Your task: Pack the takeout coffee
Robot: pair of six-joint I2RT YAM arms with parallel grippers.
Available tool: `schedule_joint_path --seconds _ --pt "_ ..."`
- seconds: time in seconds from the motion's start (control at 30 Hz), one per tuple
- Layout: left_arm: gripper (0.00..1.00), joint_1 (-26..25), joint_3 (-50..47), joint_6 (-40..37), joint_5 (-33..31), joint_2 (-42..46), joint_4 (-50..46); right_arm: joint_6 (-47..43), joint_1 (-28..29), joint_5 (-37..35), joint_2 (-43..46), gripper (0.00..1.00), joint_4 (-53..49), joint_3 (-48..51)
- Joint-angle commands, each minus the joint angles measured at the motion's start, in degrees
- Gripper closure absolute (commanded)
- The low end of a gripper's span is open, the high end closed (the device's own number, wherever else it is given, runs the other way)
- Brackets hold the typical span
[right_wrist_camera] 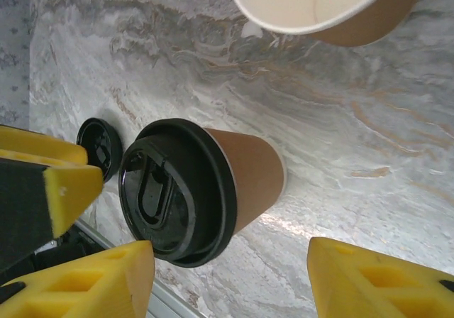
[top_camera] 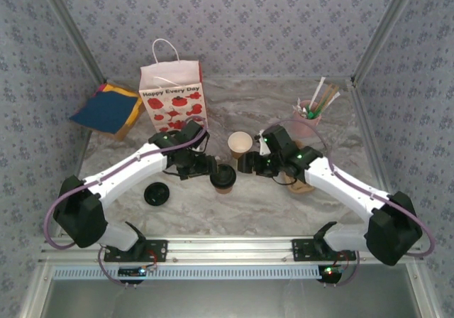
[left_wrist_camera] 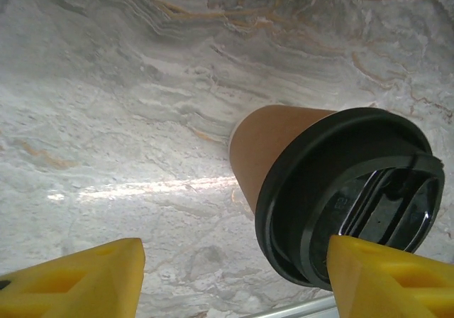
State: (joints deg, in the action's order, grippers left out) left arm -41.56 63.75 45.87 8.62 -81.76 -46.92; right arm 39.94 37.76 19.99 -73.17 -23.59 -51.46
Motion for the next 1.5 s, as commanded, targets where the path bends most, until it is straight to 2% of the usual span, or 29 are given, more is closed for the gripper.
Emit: schedule_joint_path --seconds 0.0,0.23,0.5,0.8,1.47 --pt "0.33 0.4 -0.5 0.8 3.8 1.5 4.1 -1.5 1.5 1.5 -2.9 0.41 0.5 -2.8" --pt "0.37 0.4 -1.1 0.3 4.5 0.3 5.4 -1.4 3.0 1.1 -8.0 0.45 -0.2 -4.9" --pt "0.38 0.5 -0.6 -0.4 4.4 -1.5 5.5 -1.5 3.2 0.9 -10.9 0.49 0.0 -6.5" --pt "0.46 0.8 -2.1 -0.6 4.0 -2.8 5.8 -2.3 3.3 0.9 -12.5 0.53 -0.5 -6.5" --pt "0.46 0.8 -8.4 0.0 4.4 -4.1 7.2 -3.2 3.1 -0.2 -14.3 0.58 -1.0 -1.9"
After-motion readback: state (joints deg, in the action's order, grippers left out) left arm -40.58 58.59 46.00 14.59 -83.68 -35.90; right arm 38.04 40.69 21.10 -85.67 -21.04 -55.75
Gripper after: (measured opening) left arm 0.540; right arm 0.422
